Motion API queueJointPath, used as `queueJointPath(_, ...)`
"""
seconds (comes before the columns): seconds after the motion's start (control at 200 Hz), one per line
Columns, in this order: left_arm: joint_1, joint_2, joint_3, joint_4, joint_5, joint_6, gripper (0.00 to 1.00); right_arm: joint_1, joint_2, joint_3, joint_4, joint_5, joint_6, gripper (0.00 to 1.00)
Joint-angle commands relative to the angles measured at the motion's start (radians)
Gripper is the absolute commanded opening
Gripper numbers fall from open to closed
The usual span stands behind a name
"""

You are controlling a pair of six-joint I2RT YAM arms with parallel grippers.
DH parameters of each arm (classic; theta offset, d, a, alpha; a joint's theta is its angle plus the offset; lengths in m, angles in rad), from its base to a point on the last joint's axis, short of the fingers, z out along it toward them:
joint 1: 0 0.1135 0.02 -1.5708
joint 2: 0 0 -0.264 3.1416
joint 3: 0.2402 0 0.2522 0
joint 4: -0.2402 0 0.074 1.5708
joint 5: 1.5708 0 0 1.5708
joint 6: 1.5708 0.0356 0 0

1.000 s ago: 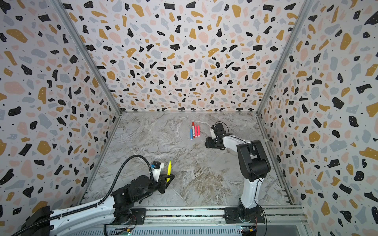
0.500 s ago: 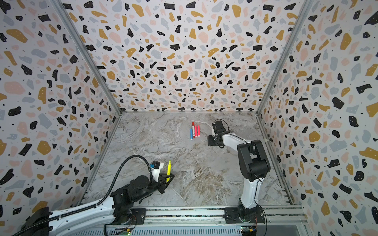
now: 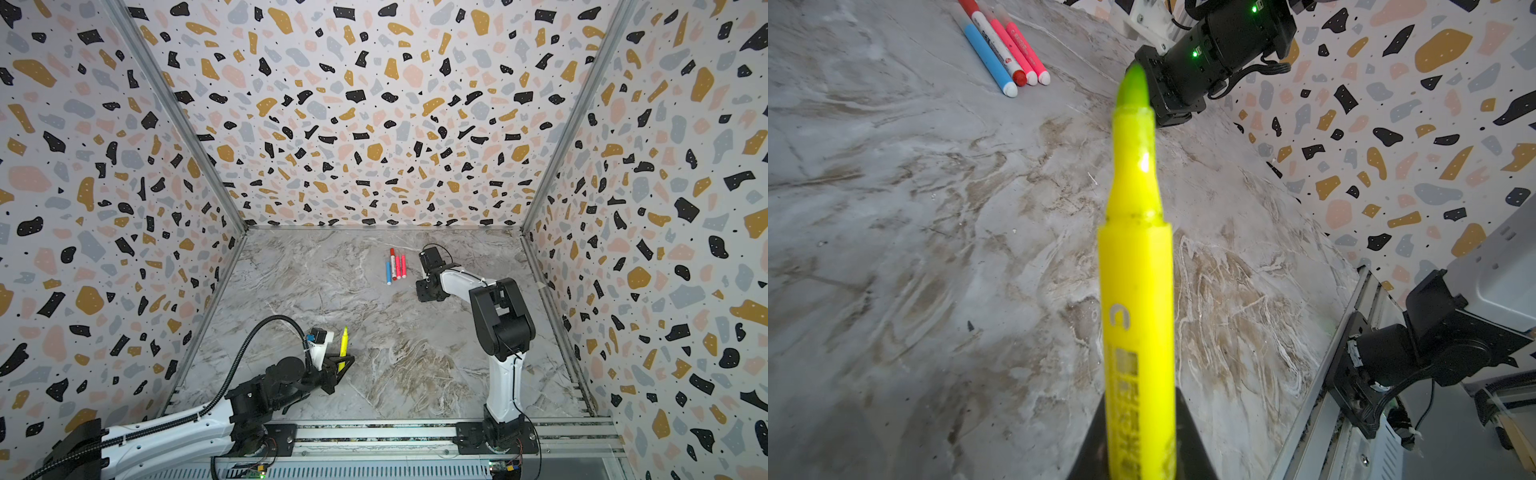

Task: Insert the pens into the pen caps
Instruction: 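Lower the right gripper and grasp the clear cap, then carry the clear cap with the right gripper toward the left gripper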

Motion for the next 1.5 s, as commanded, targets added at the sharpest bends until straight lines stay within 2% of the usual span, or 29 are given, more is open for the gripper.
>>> queueJointPath(0.0,-0.006,0.004,0.015,0.02,-0.011,0.015,0.0,0.0,0.0,0.036,-0.04,0.031,-0.018,0.37)
queueJointPath(0.165,-0.005,0.001,0.008,0.021,-0.01,0.012,0.0,0.006,0.002,0.029,-0.043,0.038,-0.025,0.31)
queueJointPath(0.28,-0.004,-0.01,0.0,0.021,-0.01,0.007,0.0,0.013,0.014,0.027,-0.046,0.049,-0.03,0.23)
queueJointPath(0.446,-0.005,-0.032,-0.002,0.004,-0.013,0.007,0.0,0.021,0.019,0.029,-0.052,0.041,-0.037,0.16)
queueJointPath(0.631,-0.004,-0.048,-0.002,-0.007,-0.013,0.007,0.0,0.03,-0.053,-0.006,-0.02,-0.008,-0.028,0.1)
queueJointPath(0.881,-0.005,-0.036,-0.011,0.064,0.028,0.017,0.0,0.033,-0.45,-0.26,0.281,-0.333,0.044,0.11)
queueJointPath(1.031,-0.007,0.001,-0.015,0.158,0.052,0.004,0.0,0.033,-0.668,-0.429,0.491,-0.461,0.18,0.13)
queueJointPath(1.156,-0.015,0.093,-0.01,0.291,0.106,-0.017,0.0,0.05,-0.783,-0.562,0.66,-0.556,0.31,0.14)
queueJointPath(1.317,-0.086,0.226,0.042,0.373,0.098,-0.008,0.0,0.103,-0.89,-0.713,0.886,-0.566,0.444,0.16)
queueJointPath(1.497,-0.153,0.337,0.08,0.461,0.081,-0.013,0.0,0.164,-0.894,-0.838,1.133,-0.577,0.588,0.16)
